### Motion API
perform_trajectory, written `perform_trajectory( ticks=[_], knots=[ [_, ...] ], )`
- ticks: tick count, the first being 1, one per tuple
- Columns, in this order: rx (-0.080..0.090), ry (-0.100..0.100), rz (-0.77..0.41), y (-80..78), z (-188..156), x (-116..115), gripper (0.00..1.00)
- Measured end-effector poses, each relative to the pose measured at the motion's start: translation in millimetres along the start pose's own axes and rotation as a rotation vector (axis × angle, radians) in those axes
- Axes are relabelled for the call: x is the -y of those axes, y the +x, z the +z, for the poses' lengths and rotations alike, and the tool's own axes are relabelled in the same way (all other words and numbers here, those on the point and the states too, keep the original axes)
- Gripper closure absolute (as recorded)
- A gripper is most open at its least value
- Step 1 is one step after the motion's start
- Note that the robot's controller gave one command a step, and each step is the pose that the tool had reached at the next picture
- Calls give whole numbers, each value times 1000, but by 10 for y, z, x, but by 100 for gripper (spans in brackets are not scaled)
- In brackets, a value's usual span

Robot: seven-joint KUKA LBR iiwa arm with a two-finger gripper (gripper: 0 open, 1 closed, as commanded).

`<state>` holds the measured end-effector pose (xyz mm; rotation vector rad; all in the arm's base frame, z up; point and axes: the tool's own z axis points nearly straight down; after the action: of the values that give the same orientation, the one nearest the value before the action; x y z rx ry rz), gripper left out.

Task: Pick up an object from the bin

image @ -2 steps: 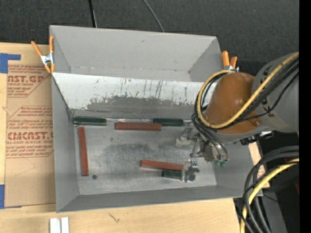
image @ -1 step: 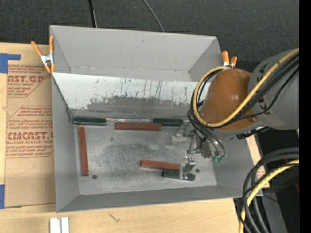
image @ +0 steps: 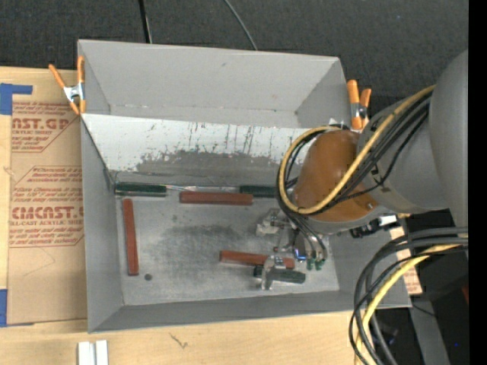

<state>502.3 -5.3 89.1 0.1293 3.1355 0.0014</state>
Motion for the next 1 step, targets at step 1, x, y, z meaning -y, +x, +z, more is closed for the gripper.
perform_trajectory(
  ticks=[1],
  knots=[
    [23, 0, 75, -99, 130, -96, 100]
  ],
)
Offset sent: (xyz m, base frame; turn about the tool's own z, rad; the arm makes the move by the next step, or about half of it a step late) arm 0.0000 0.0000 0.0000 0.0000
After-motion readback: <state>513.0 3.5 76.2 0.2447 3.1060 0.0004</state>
